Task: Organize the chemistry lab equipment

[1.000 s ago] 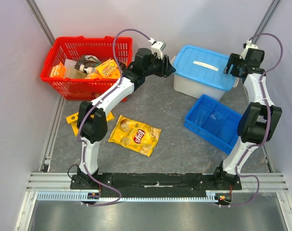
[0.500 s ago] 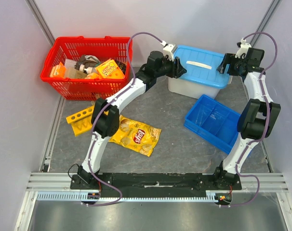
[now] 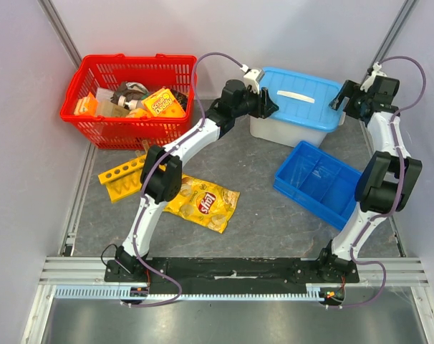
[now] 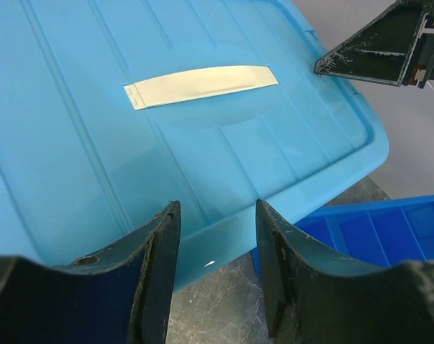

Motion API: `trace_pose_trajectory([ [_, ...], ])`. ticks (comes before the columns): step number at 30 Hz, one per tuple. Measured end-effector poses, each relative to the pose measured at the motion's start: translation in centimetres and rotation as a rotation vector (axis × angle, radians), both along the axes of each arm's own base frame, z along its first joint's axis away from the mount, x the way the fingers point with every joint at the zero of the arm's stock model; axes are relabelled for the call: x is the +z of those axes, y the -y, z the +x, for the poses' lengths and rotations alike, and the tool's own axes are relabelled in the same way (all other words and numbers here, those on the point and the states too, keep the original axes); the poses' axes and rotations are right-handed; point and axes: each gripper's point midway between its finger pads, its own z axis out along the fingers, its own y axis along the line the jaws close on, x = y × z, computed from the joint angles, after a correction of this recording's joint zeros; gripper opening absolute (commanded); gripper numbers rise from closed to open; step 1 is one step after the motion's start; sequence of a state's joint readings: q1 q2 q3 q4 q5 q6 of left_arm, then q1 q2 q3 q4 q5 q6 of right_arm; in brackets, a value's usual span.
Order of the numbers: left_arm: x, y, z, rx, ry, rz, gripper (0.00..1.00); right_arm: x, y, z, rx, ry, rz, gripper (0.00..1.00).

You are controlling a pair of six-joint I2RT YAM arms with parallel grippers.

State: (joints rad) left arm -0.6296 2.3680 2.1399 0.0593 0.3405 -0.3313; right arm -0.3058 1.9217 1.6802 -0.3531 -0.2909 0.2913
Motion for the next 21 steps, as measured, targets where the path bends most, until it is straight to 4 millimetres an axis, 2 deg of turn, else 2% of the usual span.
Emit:
trace_pose_trajectory([
  [5,0.0,0.0,0.1,0.000,0.001,-0.003,0.52,-0.8,0.4,-0.6,-0.059,0.013,0.065,0.98],
  [21,0.0,0.1,0.0,0.003,-0.011,-0.011,0.52,-2.4,-2.6,-0.9,-0.084,0.200,0.425,0.98],
])
